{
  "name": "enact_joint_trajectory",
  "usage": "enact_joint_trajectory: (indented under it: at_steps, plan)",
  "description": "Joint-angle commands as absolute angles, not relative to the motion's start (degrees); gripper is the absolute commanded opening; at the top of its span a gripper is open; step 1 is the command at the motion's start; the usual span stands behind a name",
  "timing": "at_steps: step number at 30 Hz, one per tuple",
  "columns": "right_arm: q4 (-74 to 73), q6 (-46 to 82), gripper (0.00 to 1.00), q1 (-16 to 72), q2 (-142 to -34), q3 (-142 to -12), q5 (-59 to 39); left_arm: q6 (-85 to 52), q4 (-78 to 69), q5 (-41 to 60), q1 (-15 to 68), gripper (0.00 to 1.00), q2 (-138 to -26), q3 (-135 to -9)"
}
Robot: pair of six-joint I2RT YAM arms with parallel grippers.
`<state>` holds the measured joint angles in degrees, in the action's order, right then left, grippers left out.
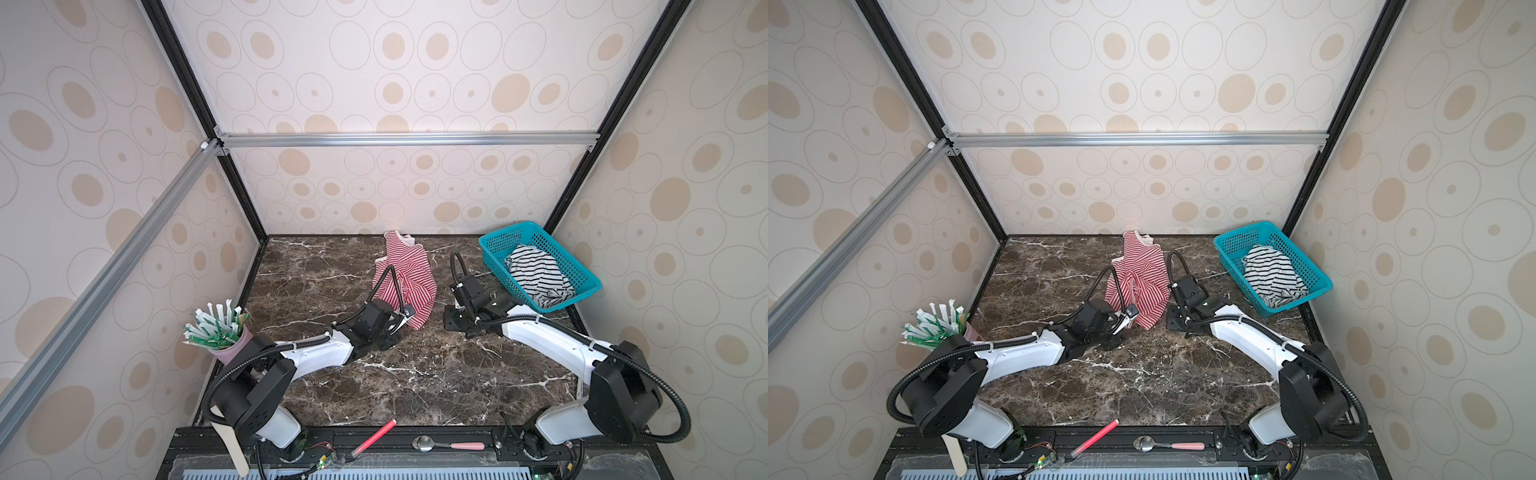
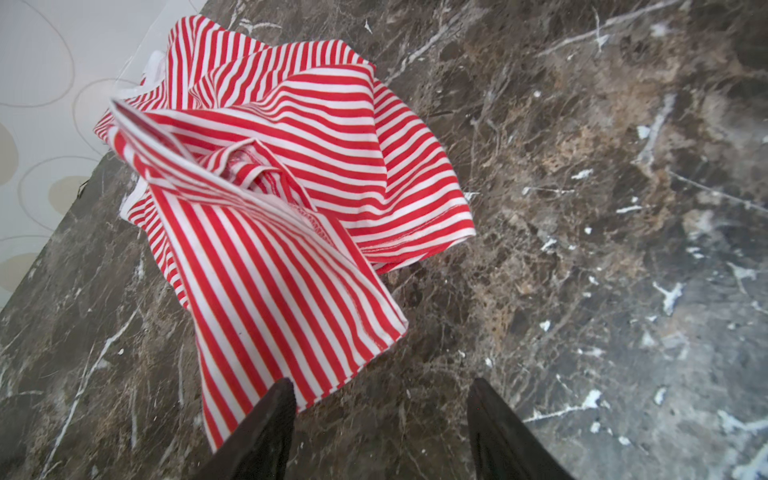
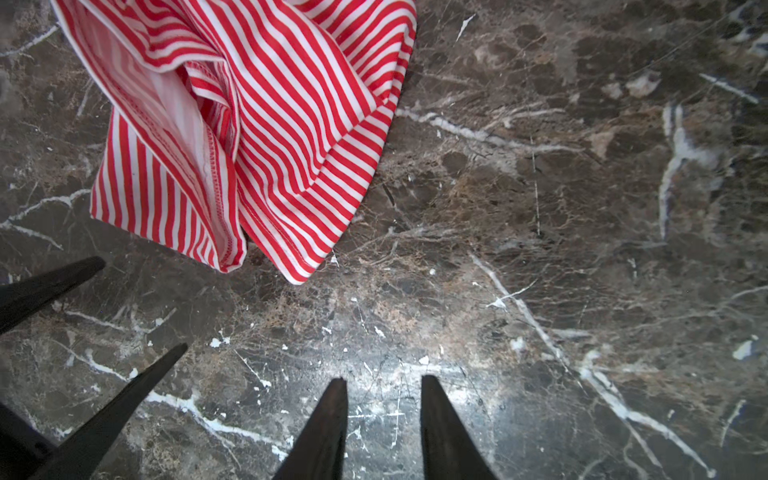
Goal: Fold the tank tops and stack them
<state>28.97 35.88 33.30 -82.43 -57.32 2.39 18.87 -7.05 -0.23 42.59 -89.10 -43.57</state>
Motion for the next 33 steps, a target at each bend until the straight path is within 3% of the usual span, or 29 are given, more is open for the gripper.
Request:
enact_joint_trajectory:
  at_steps: [1, 10, 33]
  plan:
    - [27.2, 37.9, 0.36, 33.0, -80.6, -56.0, 1.9, 17.8, -7.9, -1.0, 43.6, 0.67, -91.5, -46.3]
    - [24.7, 39.2, 0.48, 33.0, -77.7, -51.3, 0.0, 16.3, -11.4, -7.9, 44.2, 0.69, -97.7, -49.6]
    - [21.0, 40.1, 0.46, 33.0, -78.6, -48.2, -2.5, 17.1, -11.8, -18.7, 42.4, 0.68, -97.8, -46.1]
